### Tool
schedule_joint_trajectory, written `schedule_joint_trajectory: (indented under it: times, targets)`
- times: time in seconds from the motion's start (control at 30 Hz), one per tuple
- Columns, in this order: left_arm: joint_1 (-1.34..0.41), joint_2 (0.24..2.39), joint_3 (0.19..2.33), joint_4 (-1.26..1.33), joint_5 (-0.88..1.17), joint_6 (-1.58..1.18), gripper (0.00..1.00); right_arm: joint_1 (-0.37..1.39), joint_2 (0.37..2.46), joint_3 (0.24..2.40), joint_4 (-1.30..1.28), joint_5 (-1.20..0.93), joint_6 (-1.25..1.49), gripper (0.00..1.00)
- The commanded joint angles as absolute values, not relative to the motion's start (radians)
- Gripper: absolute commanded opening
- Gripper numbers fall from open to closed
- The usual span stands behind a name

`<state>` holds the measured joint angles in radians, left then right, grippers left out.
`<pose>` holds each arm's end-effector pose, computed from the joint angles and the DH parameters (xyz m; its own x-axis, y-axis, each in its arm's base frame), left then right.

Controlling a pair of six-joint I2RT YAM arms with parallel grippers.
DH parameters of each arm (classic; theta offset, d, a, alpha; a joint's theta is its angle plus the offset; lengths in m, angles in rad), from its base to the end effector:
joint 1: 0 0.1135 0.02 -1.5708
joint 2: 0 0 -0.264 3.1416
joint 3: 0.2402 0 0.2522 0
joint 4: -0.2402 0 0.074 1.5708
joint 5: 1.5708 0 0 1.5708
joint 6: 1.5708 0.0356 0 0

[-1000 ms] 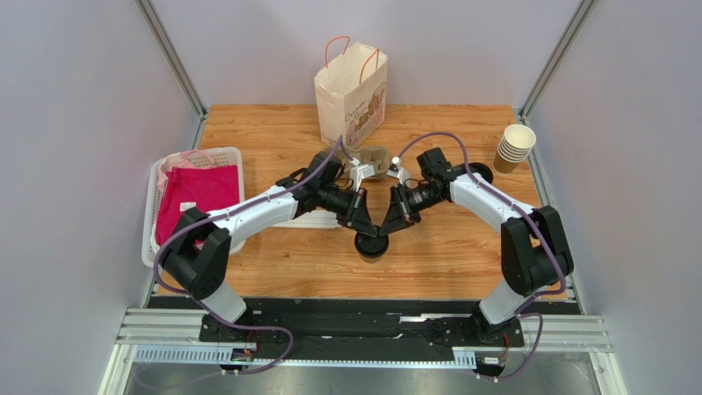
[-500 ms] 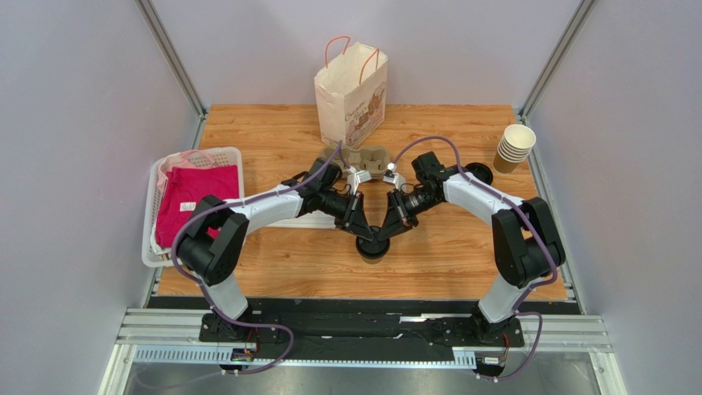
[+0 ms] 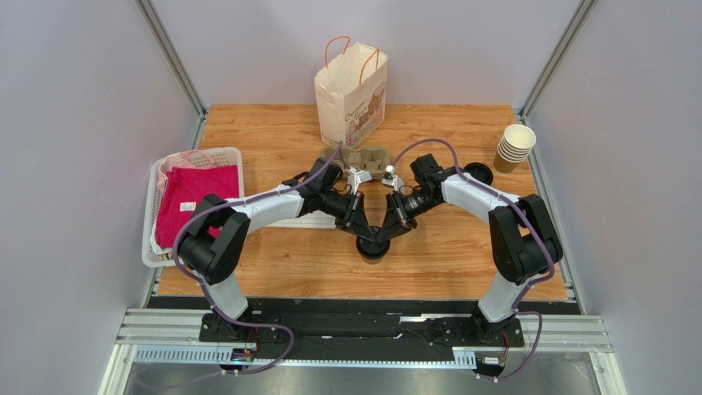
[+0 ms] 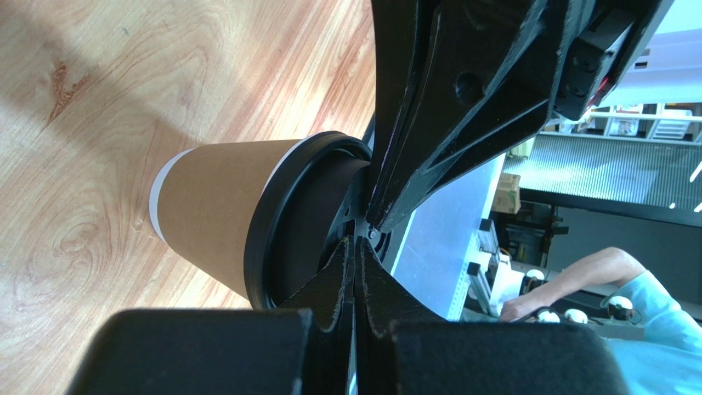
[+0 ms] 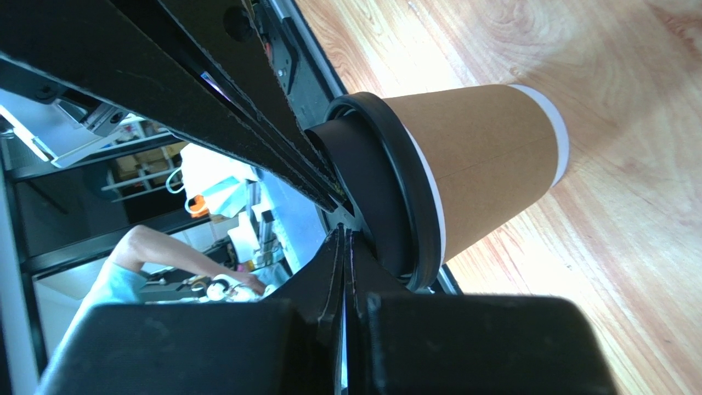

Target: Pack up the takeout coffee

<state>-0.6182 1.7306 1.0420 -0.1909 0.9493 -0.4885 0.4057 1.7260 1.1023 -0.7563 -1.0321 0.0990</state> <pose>0.2682 -0.2262 0.1918 -0.9110 0.3126 -0.2690 0.3763 0.3633 -0.8523 0.2748 0.1513 0.1894 -0.9325 -0.3453 -0.1054 -0.2611 0.4434 0.8574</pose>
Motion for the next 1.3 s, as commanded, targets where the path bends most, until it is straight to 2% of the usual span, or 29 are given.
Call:
schedule_joint_trajectory:
  times: [0.0,0.43,0.73,0.9,1.27]
  targets:
    - [-0.618,1.798,1.029,-0.256,0.781,-0.44,0.0,0.414,1.808,1.014,-0.692,-0.775,0.009,0.0]
    - [-0.617,1.827,1.045,-0.272,0.788,-0.43,0.0,0.4,1.87,0.98,-0.615,-0.818,-0.029,0.0]
    - [-0.617,1.661,1.035,-0.097,0.96,-0.544,0.01,0.403,1.704,1.043,-0.67,-1.001,0.026,0.0]
    - [-0.617,1.572,1.032,-0.101,1.02,-0.563,0.01,0.411,1.623,1.048,-0.683,-1.049,0.103,0.0]
    - [-0.617,1.601,0.979,-0.083,1.035,-0.581,0.01,0.431,1.64,1.0,-0.661,-1.103,0.152,0.0]
